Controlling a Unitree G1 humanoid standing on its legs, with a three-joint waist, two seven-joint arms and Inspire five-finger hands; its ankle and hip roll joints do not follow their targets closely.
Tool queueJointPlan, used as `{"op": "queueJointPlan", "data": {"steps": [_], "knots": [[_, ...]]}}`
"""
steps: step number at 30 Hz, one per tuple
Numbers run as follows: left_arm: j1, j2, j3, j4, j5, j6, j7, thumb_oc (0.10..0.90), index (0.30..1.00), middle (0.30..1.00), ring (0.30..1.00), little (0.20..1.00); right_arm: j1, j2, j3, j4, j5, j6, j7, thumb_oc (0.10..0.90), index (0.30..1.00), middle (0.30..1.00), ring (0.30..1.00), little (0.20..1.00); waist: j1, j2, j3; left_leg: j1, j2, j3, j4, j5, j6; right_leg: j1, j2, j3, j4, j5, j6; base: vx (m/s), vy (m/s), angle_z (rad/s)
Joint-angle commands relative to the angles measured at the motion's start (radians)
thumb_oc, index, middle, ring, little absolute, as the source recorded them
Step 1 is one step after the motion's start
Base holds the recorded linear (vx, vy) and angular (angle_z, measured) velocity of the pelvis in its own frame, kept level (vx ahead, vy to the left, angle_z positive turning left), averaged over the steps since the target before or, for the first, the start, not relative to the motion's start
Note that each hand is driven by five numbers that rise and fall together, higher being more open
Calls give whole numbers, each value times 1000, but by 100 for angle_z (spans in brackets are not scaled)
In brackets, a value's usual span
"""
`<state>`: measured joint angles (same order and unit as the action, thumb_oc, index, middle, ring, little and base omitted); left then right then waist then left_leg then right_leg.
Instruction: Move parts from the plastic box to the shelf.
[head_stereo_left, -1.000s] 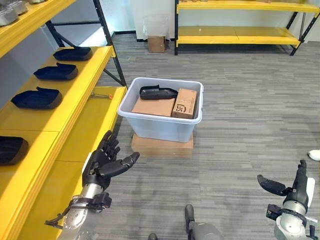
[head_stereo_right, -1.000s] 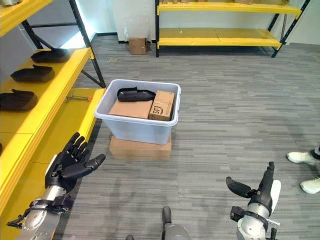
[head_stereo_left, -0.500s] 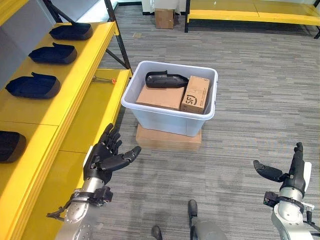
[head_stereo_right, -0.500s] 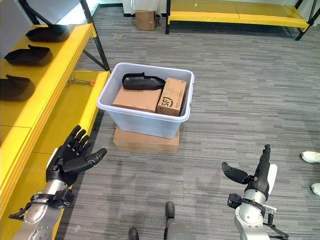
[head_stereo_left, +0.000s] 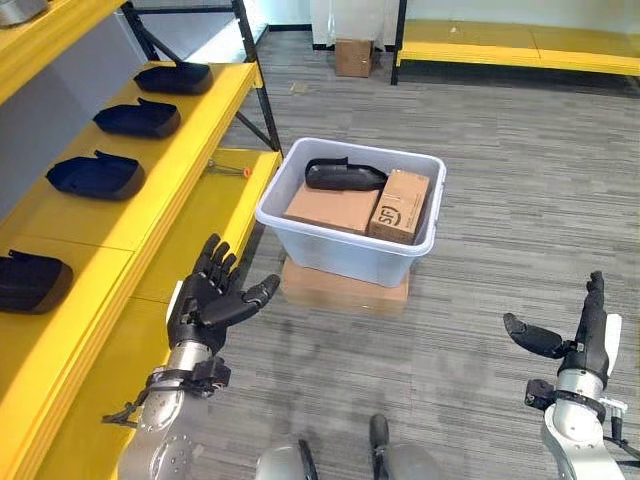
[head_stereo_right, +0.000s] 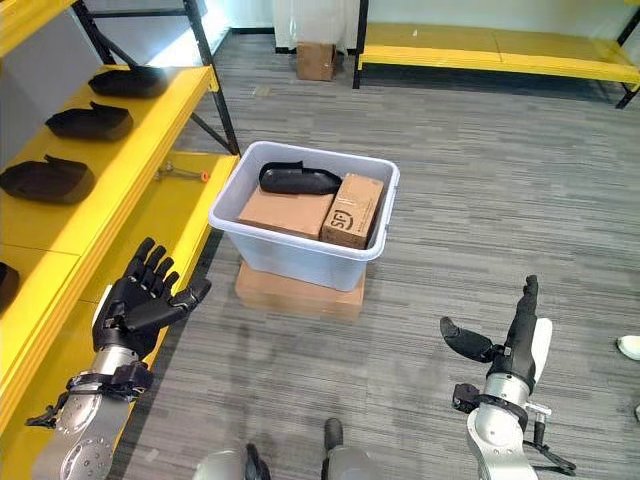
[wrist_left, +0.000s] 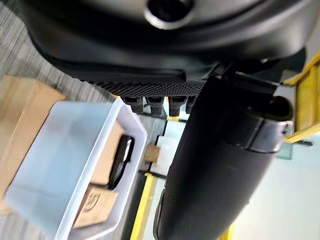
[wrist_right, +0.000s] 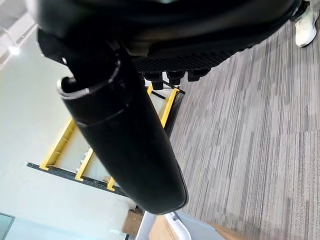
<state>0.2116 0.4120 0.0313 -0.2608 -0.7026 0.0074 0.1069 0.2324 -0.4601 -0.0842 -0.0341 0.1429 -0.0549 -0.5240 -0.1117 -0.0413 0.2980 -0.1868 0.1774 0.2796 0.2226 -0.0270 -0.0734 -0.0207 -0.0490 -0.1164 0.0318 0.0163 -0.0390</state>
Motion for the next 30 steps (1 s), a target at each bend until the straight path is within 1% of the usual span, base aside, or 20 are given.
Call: {"op": "queueJointPlan", "data": {"steps": [1, 3, 4, 5, 8, 10, 13, 19, 23, 24, 26, 30], "knots": [[6, 44, 56, -87, -26, -86, -23, 900, 1000, 1000, 1000, 1000, 43, -100, -40, -72, 47, -106, 8, 900, 1000, 1000, 1000, 1000, -41, 5, -76, 89, 31, 11, -124, 195, -11, 91, 9, 65, -76, -4, 83, 79, 162, -3], [-8, 53, 45, -72, -27, -105, -29, 900, 1000, 1000, 1000, 1000, 54, -110, -38, -64, 58, -131, 15, 900, 1000, 1000, 1000, 1000, -45, 4, -73, 112, 23, 11, -187, 150, -6, 100, -18, 61, -74, -13, 94, 53, 166, 3], [-12, 50, 45, -64, -24, -106, -36, 900, 1000, 1000, 1000, 1000, 55, -111, -39, -59, 64, -137, 19, 900, 1000, 1000, 1000, 1000, -48, 8, -76, 126, 20, 21, -207, 139, -6, 100, -25, 54, -79, -11, 99, 39, 135, -10], [-14, 50, 42, -62, -26, -110, -39, 900, 1000, 1000, 1000, 1000, 56, -114, -40, -60, 76, -137, 18, 900, 1000, 1000, 1000, 1000, -51, 12, -78, 147, 17, 33, -232, 135, -8, 100, -30, 45, -82, -9, 104, 54, 125, -27], [-23, 53, 30, -60, -25, -111, -35, 900, 1000, 1000, 1000, 1000, 64, -103, -40, -65, 82, -135, 22, 900, 1000, 1000, 1000, 1000, -58, 26, -86, 198, 0, 25, -277, 125, -10, 97, -35, 32, -79, -6, 114, 79, 111, -19], [-27, 52, 28, -66, -18, -102, -39, 900, 1000, 1000, 1000, 1000, 73, -94, -41, -75, 51, -131, 16, 900, 1000, 1000, 1000, 1000, -60, 31, -91, 221, -12, 19, -294, 117, -5, 99, -35, 30, -82, -5, 116, 76, 70, 10], [-27, 53, 27, -72, -25, -91, -42, 900, 1000, 1000, 1000, 1000, 77, -87, -36, -84, 41, -113, 7, 900, 1000, 1000, 1000, 1000, -63, 35, -100, 245, -24, 20, -304, 99, -1, 101, -36, 25, -95, 2, 120, 72, 59, 16], [-5, 58, 33, -92, -22, -94, -62, 900, 1000, 1000, 1000, 1000, 69, -75, -31, -91, 47, -98, 7, 900, 1000, 1000, 1000, 1000, -56, 32, -111, 271, -39, 23, -310, 66, 6, 92, -39, 21, -119, 15, 131, 23, 14, 3], [2, 59, 34, -97, -21, -89, -70, 900, 1000, 1000, 1000, 1000, 62, -65, -26, -86, 53, -97, -10, 900, 1000, 1000, 1000, 1000, -51, 30, -118, 277, -40, 26, -310, 54, 8, 84, -39, 19, -119, 17, 138, 0, 0, 0], [1, 60, 32, -96, -18, -90, -66, 900, 1000, 1000, 1000, 1000, 56, -62, -22, -80, 52, -105, -29, 900, 1000, 1000, 1000, 1000, -50, 29, -122, 279, -40, 26, -310, 51, 9, 83, -39, 19, -119, 18, 139, 6, -56, -2], [5, 63, 33, -99, -5, -98, -49, 900, 1000, 1000, 1000, 1000, 54, -54, -26, -81, 33, -96, -35, 900, 1000, 1000, 1000, 1000, -50, 27, -128, 285, -39, 29, -310, 47, 10, 83, -39, 18, -119, 19, 142, 15, -50, -3], [10, 68, 48, -103, -5, -96, -60, 900, 1000, 1000, 1000, 1000, 53, -56, -26, -95, 34, -87, -46, 900, 1000, 1000, 1000, 1000, -49, 35, -131, 295, -43, 26, -310, 37, 13, 81, -41, 18, -119, 20, 144, 0, 0, 0]]}}
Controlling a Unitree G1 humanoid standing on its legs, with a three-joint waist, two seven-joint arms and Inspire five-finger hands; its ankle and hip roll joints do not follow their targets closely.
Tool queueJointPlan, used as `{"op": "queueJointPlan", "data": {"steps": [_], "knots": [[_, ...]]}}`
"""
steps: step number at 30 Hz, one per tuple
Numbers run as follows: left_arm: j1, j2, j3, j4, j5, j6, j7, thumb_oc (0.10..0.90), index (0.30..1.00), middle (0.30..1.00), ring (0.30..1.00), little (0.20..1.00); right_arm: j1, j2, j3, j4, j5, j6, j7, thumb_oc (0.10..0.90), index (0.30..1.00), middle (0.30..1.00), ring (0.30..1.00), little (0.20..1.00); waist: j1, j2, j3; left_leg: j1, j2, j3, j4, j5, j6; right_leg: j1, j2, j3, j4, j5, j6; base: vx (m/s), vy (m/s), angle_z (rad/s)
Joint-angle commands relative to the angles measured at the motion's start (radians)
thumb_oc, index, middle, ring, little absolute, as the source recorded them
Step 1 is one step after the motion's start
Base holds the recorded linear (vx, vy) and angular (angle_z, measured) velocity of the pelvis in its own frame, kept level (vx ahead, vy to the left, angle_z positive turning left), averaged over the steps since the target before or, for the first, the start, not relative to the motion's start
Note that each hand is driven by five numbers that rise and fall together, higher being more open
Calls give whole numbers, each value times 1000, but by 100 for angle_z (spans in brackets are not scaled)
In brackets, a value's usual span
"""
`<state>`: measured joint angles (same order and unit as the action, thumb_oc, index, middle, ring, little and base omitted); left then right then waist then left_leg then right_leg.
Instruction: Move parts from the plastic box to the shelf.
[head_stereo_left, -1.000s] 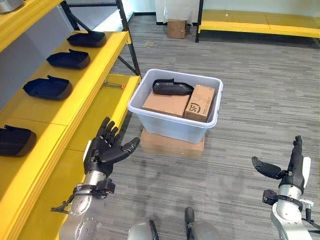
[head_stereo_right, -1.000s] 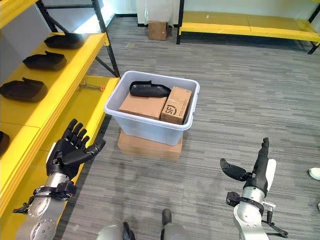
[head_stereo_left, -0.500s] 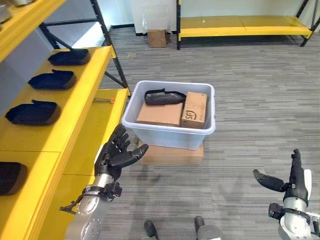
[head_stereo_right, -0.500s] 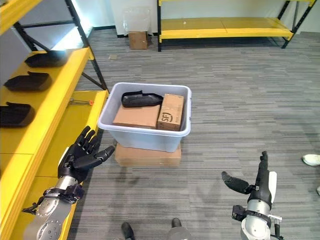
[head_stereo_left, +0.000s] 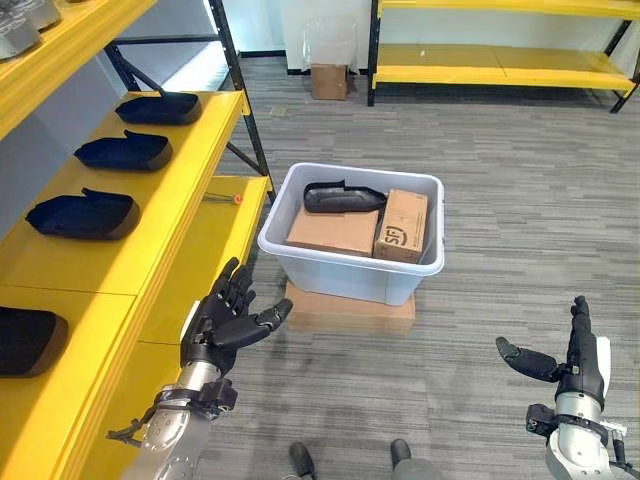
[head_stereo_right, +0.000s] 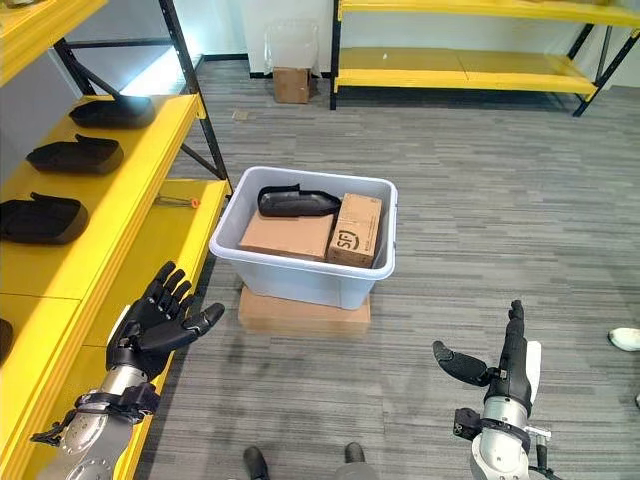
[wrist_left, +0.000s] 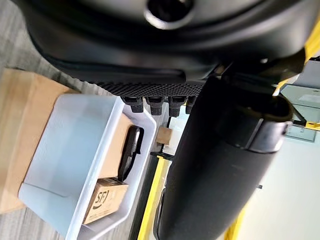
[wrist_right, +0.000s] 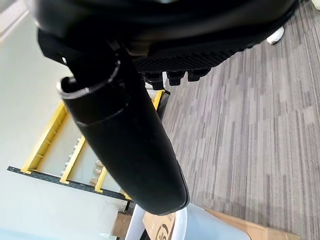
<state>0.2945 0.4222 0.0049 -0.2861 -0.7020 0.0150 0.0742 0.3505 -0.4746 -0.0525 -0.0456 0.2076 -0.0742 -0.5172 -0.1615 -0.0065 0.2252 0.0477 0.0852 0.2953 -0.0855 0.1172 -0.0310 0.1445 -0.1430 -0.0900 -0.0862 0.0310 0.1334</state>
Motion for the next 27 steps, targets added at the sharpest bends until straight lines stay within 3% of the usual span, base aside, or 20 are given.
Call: {"op": "queueJointPlan", "data": {"steps": [1, 16, 17, 27], "knots": [[-72, 60, 76, -79, -8, -102, -27, 900, 1000, 1000, 1000, 1000, -68, -43, -58, -86, -32, -65, -55, 900, 1000, 1000, 1000, 1000, 1, 3, -59, 61, 49, 11, -2, -109, -29, -85, 52, -9, -1, 5, -28, 0, 0, 0], [-65, 66, 96, -56, 15, -151, -84, 900, 1000, 1000, 1000, 1000, -73, -23, -55, -83, -56, -94, -77, 900, 1000, 1000, 1000, 1000, 6, 13, -86, 78, 41, 11, -2, -125, -27, -79, 40, -22, -1, 7, -18, -4, 2, 0], [-241, -2, 21, 159, 145, -149, -33, 900, 1000, 1000, 1000, 1000, -278, -44, 67, -38, -26, -256, 216, 900, 1000, 1000, 1000, 1000, 57, 5, -107, 63, 42, -40, 6, -105, -38, -62, 9, -77, 76, -30, -16, 0, 0, 0], [-211, -1, 36, 112, 121, -117, -85, 900, 1000, 1000, 1000, 1000, -266, -24, 76, -65, -28, -203, 225, 900, 1000, 1000, 1000, 1000, 77, -11, -125, 72, 29, -40, -2, -120, -26, -36, 17, -87, 16, 0, -13, -2, 13, 3]]}}
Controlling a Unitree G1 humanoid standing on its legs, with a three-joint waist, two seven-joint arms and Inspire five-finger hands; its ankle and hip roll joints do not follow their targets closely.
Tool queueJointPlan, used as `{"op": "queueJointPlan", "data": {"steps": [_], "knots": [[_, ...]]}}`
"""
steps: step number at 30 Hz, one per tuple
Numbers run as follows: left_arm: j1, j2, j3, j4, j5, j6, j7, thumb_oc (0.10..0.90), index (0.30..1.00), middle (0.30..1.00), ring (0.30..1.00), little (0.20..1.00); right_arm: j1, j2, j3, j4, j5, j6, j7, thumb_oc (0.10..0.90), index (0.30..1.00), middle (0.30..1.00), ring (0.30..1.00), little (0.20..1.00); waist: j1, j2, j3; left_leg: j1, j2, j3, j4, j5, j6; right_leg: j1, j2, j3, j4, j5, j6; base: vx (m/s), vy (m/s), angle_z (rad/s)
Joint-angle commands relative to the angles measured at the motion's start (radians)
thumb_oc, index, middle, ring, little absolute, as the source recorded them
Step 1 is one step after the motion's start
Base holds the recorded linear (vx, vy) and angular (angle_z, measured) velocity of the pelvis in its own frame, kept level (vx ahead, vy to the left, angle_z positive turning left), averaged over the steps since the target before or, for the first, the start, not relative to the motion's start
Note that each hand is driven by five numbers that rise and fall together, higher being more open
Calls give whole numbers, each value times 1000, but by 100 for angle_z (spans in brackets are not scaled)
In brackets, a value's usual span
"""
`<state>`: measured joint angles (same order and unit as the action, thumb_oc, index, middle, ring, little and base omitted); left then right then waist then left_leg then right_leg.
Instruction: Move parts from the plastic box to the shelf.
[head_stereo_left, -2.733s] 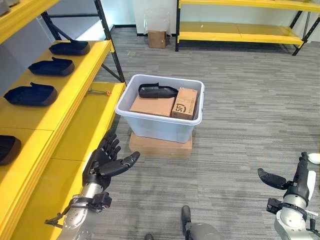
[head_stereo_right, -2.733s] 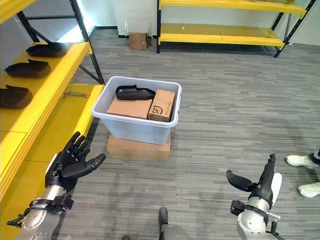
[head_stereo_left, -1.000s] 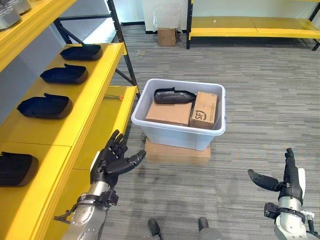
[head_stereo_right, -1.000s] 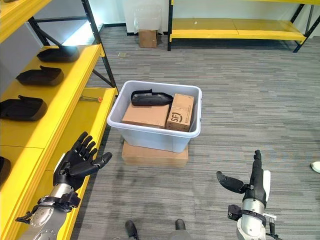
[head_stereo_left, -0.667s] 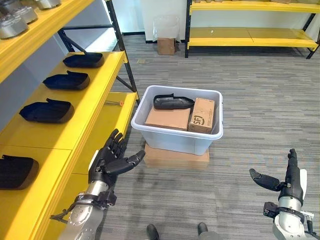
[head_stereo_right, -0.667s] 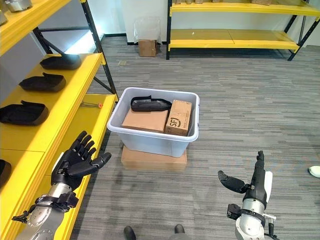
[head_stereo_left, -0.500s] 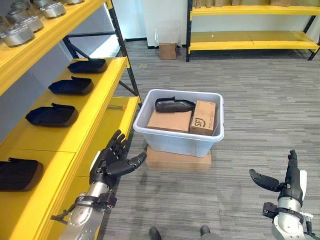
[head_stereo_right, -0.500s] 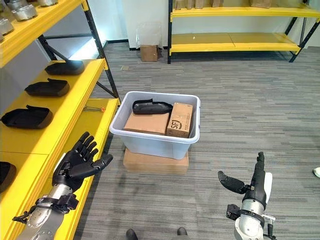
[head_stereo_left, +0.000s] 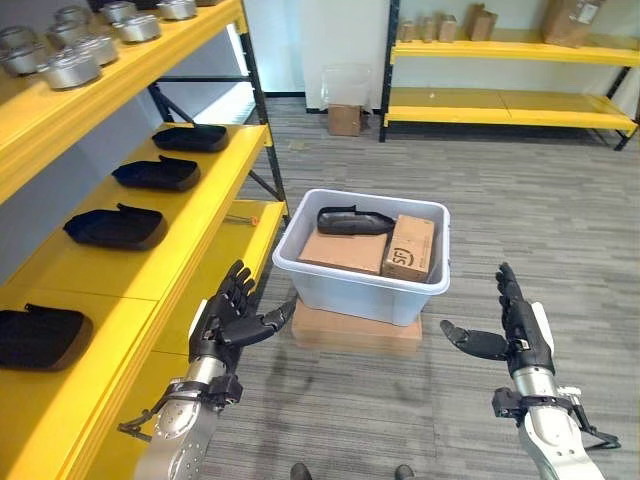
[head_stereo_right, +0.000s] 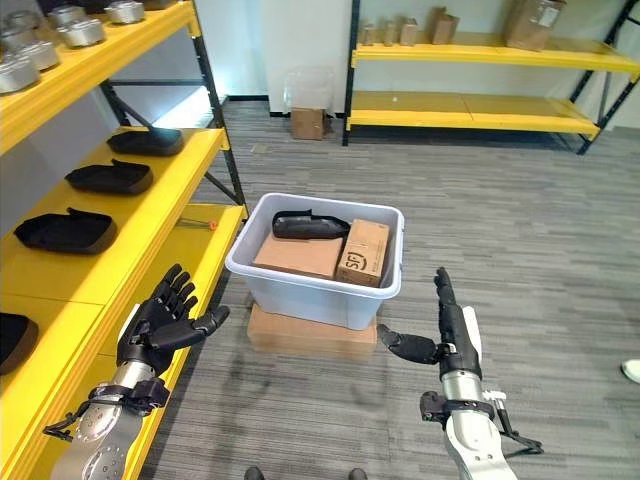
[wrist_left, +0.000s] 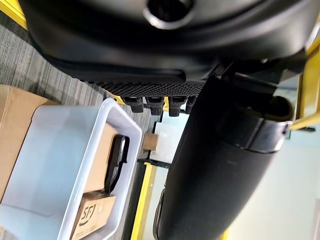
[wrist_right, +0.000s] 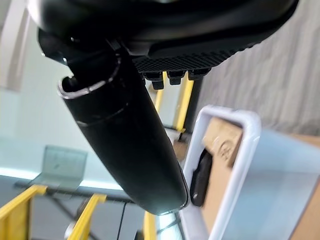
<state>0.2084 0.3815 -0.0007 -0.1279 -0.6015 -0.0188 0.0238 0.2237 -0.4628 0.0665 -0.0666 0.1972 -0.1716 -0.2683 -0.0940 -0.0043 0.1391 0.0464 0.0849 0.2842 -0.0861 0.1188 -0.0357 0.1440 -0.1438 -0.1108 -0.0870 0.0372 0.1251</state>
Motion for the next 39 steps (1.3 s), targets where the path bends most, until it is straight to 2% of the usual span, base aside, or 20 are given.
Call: {"op": "queueJointPlan", "data": {"steps": [1, 2, 5, 16, 20, 24, 28, 29, 31, 32, 33, 36, 39], "knots": [[-124, 39, 45, -46, 11, -83, -36, 900, 1000, 1000, 1000, 1000, -140, -36, -45, -41, -12, -105, -14, 900, 1000, 1000, 1000, 1000, 11, -14, -39, 73, 26, -32, -1, -122, -20, -34, 18, -66, 15, -6, -5, -8, 41, 8], [-123, 37, 49, -48, -7, -88, -34, 900, 1000, 1000, 1000, 1000, -141, -37, -46, -36, -10, -113, 13, 900, 1000, 1000, 1000, 1000, 14, -16, -41, 74, 19, -38, -1, -125, -17, -31, 17, -65, 10, -3, -4, -13, 32, 7], [-127, 35, 56, -58, -13, -105, -27, 900, 1000, 1000, 1000, 1000, -140, -41, -32, -46, -47, -115, 3, 900, 1000, 1000, 1000, 1000, 24, -23, -44, 72, 9, -44, -1, -132, -11, -32, 11, -72, 4, 3, 0, -14, 39, 8], [-122, 35, 76, -71, 11, -85, -3, 900, 1000, 1000, 1000, 1000, -147, -46, -25, -62, -57, -86, 2, 900, 1000, 1000, 1000, 1000, 32, -30, -40, 88, -22, -49, -1, -150, 16, -30, -4, -65, 21, 8, 13, 32, 122, 1], [-117, 40, 88, -75, 23, -95, 8, 900, 1000, 1000, 1000, 1000, -157, -41, -26, -49, -59, -71, -30, 900, 1000, 1000, 1000, 1000, 40, -29, -33, 89, -42, -59, -1, -160, 36, -40, -14, -64, 59, -3, 20, 31, 164, 2], [-130, 54, 121, -57, 30, -118, 19, 900, 1000, 1000, 1000, 1000, -169, -25, -43, -39, -71, -50, -97, 900, 1000, 1000, 1000, 1000, 44, -23, -22, 86, -74, -66, 3, -168, 78, -86, -14, -66, 193, -7, 28, 30, 218, -3], [-146, 61, 133, -55, 54, -90, -4, 900, 1000, 1000, 1000, 1000, -188, -16, -52, -36, -60, -49, -67, 900, 1000, 1000, 1000, 1000, 50, -15, -6, 86, -84, -51, 3, -172, 95, -150, -16, -123, 331, 14, 30, -6, 167, -20], [-131, 66, 152, -54, 53, -87, 20, 900, 1000, 1000, 1000, 1000, -206, -14, -55, -26, -64, -64, -50, 900, 1000, 1000, 1000, 1000, 68, -6, 10, 100, -82, -24, 2, -181, 94, -212, -51, -199, 441, 57, 40, 9, 192, -36], [-115, 68, 171, -49, 48, -95, 25, 900, 1000, 1000, 1000, 1000, -212, -17, -58, -26, -70, -70, -35, 900, 1000, 1000, 1000, 1000, 75, -4, 19, 112, -80, -3, 0, -186, 90, -239, -71, -246, 467, 66, 42, 76, 118, -111], [-87, 69, 203, -53, 35, -94, 2, 900, 1000, 1000, 1000, 1000, -195, -35, -78, -52, -47, -71, 7, 900, 1000, 1000, 1000, 1000, 56, -22, 34, 141, -101, -11, 2, -213, 88, -259, -17, -235, 326, 53, 38, 211, -12, -84], [-78, 70, 206, -55, 27, -92, -18, 900, 1000, 1000, 1000, 1000, -177, -42, -93, -64, 11, -68, 36, 900, 1000, 1000, 1000, 1000, 41, -26, 36, 152, -112, -35, 4, -224, 91, -273, 2, -195, 248, 81, 40, 262, -53, 17], [-60, 67, 193, -54, 15, -89, -53, 900, 1000, 1000, 1000, 1000, -146, -37, -122, -87, -15, -93, 42, 900, 1000, 1000, 1000, 1000, 21, -29, 42, 179, -119, -62, 5, -236, 90, -326, -17, -143, 148, 164, 60, 218, -96, 26], [-46, 70, 162, -55, 14, -90, -65, 900, 1000, 1000, 1000, 1000, -114, -32, -148, -116, -32, -96, 37, 900, 1000, 1000, 1000, 1000, 9, -28, 49, 198, -118, -82, 11, -251, 86, -338, -35, -108, 83, 197, 70, 246, -141, 35]]}}
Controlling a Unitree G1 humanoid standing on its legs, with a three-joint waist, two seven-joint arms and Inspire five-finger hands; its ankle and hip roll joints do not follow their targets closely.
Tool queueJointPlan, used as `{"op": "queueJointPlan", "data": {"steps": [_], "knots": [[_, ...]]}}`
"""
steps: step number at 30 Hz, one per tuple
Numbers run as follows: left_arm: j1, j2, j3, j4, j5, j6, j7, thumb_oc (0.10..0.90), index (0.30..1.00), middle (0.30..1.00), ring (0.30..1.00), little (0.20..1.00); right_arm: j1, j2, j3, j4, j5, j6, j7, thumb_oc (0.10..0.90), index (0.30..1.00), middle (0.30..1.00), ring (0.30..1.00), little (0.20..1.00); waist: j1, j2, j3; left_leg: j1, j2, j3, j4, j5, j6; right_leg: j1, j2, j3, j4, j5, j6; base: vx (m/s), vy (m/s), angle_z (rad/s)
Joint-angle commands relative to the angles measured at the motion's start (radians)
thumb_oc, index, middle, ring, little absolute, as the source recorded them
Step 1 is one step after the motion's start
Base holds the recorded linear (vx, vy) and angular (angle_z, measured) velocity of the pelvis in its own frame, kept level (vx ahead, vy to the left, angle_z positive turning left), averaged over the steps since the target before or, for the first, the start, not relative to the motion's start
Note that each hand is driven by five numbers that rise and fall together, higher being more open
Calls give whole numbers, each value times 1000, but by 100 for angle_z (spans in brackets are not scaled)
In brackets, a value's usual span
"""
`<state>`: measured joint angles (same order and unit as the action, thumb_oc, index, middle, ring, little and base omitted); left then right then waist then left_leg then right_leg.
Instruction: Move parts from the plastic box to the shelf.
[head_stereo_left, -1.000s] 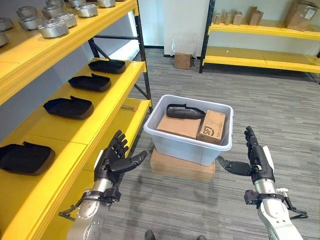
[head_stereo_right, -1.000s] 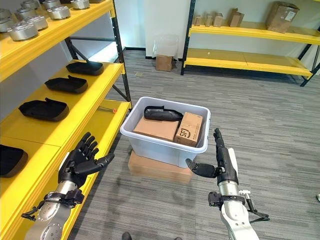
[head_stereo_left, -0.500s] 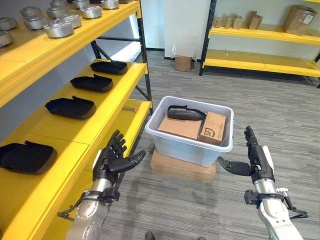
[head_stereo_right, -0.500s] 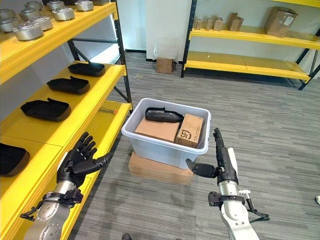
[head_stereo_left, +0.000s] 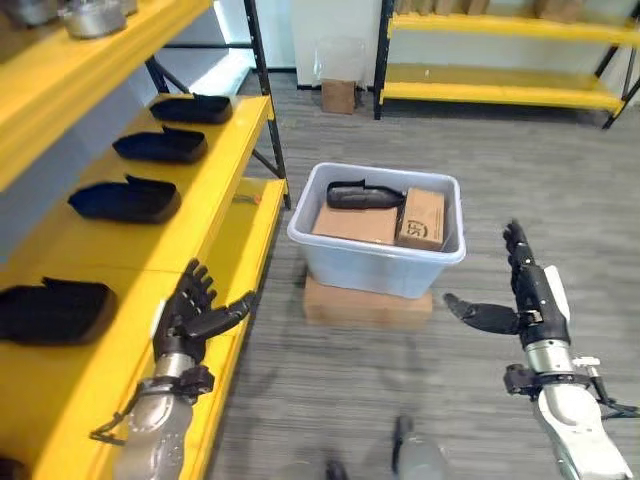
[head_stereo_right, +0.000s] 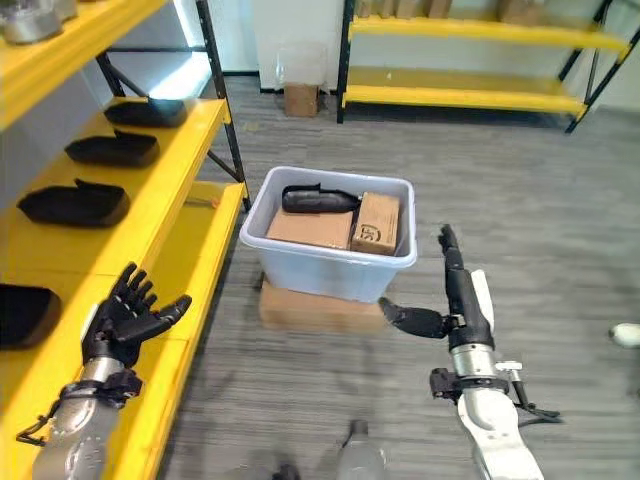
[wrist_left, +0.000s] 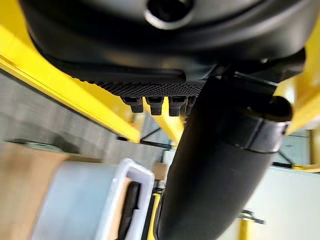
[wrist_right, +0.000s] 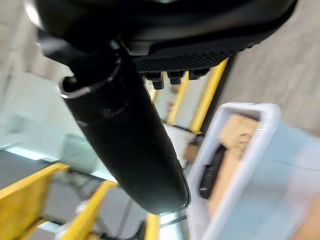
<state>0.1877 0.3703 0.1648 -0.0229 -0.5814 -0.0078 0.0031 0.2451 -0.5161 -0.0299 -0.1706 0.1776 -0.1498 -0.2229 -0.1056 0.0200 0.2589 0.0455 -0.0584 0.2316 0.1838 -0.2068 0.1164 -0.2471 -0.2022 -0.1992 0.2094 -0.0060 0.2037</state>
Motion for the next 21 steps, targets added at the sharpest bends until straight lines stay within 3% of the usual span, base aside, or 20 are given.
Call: {"op": "queueJointPlan", "data": {"steps": [1, 6, 12, 14, 21], "knots": [[-18, 81, -13, -166, -9, -101, -44, 900, 1000, 1000, 1000, 1000, -133, 18, -54, -20, -4, -104, -14, 900, 1000, 1000, 1000, 1000, 20, -53, -72, 199, 28, -30, -256, 71, -69, 69, 24, -11, -243, 231, -11, 214, -167, 61], [4, 78, -38, -200, -4, -68, -43, 900, 1000, 1000, 1000, 1000, -124, 11, -46, -33, -30, -81, -62, 900, 1000, 1000, 1000, 1000, 14, -57, -84, 196, 30, -54, -251, 56, -76, 114, 23, 38, -279, 235, -12, 207, -156, 45], [44, 87, -20, -229, -18, -43, -59, 900, 1000, 1000, 1000, 1000, -112, -2, -41, -60, -44, -51, -90, 900, 1000, 1000, 1000, 1000, 12, -52, -87, 200, 55, -37, -256, 60, -89, 135, 42, 34, -247, 185, -23, 169, -166, 28], [30, 88, -26, -228, -24, -49, -52, 900, 1000, 1000, 1000, 1000, -139, -13, -32, -33, -53, -57, -148, 900, 1000, 1000, 1000, 1000, 9, -40, -71, 172, 82, -9, -247, 69, -102, 112, 62, 15, -203, 136, -51, 121, -215, 13], [16, 81, -40, -234, -31, -52, -46, 900, 1000, 1000, 1000, 1000, -138, -19, -56, -31, -85, -73, -212, 900, 1000, 1000, 1000, 1000, -15, -14, -52, 149, 104, 10, -238, 84, -117, 73, 73, 20, -161, 112, -72, 63, -60, -3]]}}
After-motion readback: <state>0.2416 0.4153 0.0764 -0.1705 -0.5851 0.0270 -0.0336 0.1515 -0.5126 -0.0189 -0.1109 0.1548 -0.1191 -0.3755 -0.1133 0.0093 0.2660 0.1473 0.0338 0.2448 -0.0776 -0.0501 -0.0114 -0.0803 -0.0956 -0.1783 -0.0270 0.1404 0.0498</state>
